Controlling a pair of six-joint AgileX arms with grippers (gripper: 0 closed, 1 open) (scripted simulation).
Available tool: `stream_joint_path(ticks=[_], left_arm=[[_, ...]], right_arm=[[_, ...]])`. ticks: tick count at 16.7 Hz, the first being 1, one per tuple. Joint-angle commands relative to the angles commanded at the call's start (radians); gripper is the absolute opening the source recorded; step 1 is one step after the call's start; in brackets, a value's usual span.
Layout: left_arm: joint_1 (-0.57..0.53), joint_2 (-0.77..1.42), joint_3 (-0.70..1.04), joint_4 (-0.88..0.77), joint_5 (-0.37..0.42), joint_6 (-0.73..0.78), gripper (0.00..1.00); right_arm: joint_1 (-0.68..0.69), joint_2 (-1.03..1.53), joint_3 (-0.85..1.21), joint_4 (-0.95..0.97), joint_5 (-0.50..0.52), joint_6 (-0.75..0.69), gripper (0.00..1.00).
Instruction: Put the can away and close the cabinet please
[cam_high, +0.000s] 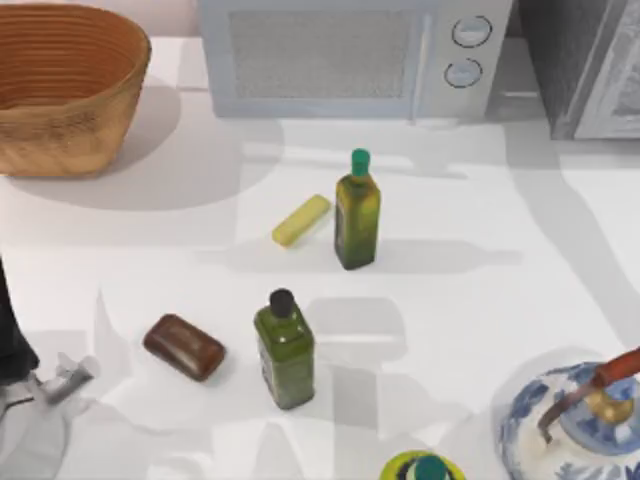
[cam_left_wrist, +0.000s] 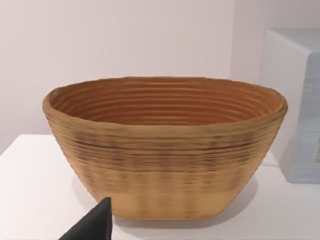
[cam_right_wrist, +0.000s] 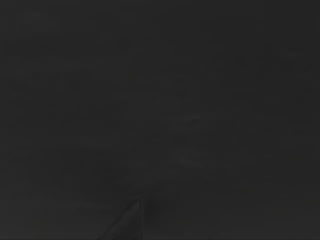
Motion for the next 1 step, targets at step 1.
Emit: stream_joint_path(ticks=[1], left_arm=[[0.0,0.0,0.0,0.0,0.0,0.0,1.0]], right_arm=[[-0.003,0.004,0.003,0.001,-0.003,0.0,1.0]])
